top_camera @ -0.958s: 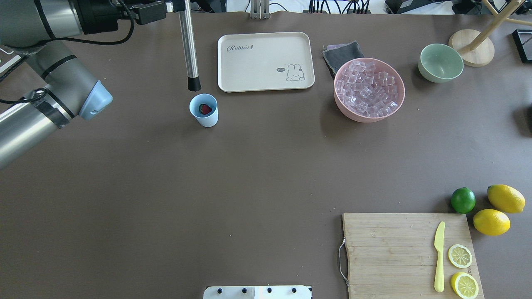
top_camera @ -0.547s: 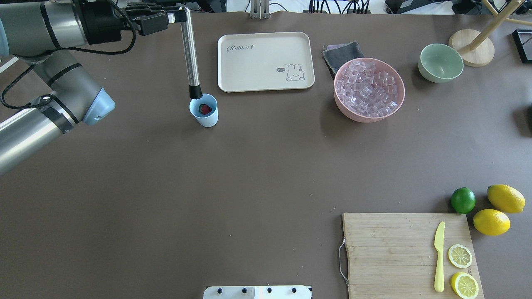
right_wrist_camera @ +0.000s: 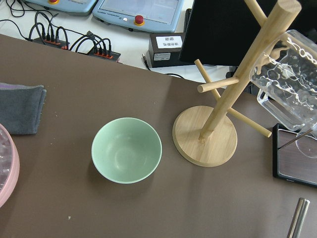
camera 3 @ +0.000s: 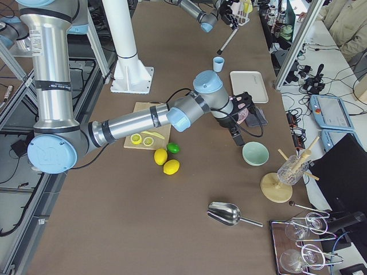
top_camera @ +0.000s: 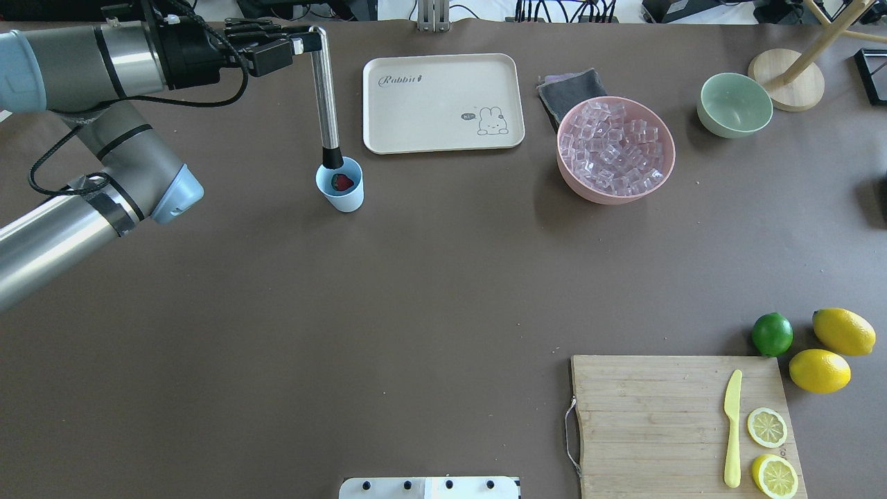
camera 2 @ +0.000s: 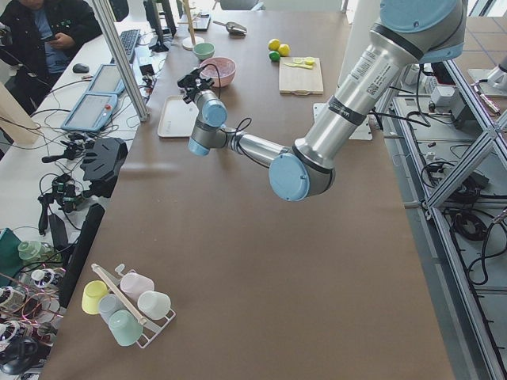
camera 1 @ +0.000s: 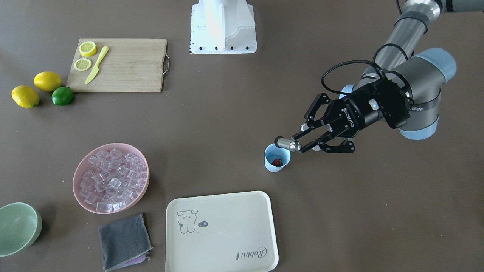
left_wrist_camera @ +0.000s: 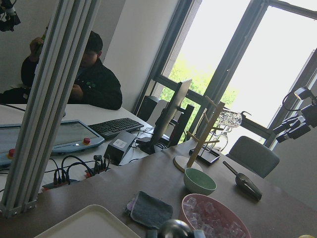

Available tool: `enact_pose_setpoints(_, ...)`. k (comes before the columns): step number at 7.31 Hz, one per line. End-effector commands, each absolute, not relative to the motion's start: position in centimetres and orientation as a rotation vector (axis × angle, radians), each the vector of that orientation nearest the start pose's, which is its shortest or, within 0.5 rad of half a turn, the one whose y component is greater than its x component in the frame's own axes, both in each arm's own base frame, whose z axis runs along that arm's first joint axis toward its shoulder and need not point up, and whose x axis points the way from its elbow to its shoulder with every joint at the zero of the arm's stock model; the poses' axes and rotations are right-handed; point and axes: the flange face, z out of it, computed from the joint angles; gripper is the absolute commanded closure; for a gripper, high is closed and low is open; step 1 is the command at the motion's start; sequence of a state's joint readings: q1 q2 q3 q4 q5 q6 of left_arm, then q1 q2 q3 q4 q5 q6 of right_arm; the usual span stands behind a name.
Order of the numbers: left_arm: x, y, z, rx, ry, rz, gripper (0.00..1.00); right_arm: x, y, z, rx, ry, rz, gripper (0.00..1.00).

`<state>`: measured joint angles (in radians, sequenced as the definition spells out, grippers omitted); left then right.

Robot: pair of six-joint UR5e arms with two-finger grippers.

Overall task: Mash ice and strawberries in cup
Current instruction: 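Press the metal pestle up and down inside the cup with the left gripper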

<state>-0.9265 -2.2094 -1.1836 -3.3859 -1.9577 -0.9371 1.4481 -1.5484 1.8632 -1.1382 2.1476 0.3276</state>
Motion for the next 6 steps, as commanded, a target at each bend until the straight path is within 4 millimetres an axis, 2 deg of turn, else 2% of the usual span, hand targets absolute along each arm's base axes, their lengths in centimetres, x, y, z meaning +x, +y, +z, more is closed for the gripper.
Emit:
enact_pose_setpoints(1, 33.8, -58.6, 28.0, 1.249, 1.596, 0.213, 1.0, 1.6, -51.5, 46.2, 0.586, -0.697, -0.025, 0.01)
enact_pose_setpoints(3, 35.0, -58.7, 28.5, 1.236, 1.589, 0.194, 1.0, 1.6, -51.2, 46.5, 0.58, -0.695, -0.024, 0.01)
enact_pose_setpoints(6, 35.5, -59.1, 29.6, 1.213, 1.573, 0.188, 1.0, 1.6, -51.5, 46.5, 0.582, -0.693, -0.023, 0.01)
